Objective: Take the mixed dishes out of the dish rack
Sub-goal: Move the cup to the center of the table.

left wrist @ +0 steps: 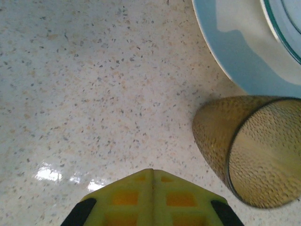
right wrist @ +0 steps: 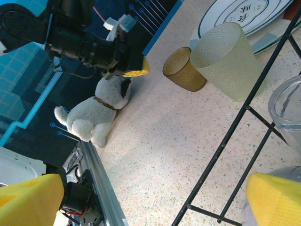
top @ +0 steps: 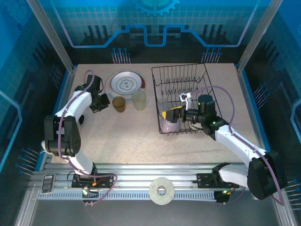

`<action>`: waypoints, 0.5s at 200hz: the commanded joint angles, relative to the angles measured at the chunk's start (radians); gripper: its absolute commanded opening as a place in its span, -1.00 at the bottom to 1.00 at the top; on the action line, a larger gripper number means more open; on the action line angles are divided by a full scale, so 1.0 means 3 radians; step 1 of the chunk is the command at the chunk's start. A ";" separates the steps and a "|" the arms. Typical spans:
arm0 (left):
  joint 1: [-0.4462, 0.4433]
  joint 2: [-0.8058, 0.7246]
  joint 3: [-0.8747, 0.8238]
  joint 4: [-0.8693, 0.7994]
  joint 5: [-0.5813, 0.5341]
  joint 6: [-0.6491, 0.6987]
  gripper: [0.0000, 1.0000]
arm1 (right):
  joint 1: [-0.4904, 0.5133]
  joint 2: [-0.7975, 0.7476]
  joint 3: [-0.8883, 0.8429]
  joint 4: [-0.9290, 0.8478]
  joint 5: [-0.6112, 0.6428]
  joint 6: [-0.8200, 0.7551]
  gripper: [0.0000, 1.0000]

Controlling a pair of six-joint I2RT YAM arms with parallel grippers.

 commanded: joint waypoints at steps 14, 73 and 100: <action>0.0047 0.0268 0.0106 0.0257 -0.0054 -0.0108 -1.00 | 0.0061 -0.0064 0.0122 -0.0094 0.0063 -0.0105 1.00; 0.0047 0.0665 0.0375 0.0302 0.0097 -0.0047 -1.00 | 0.0071 -0.0049 0.0128 -0.0105 0.0078 -0.0123 1.00; 0.0043 0.0705 0.0381 0.0346 0.0196 -0.0050 -1.00 | 0.0083 -0.0031 0.0128 -0.0107 0.0095 -0.0131 1.00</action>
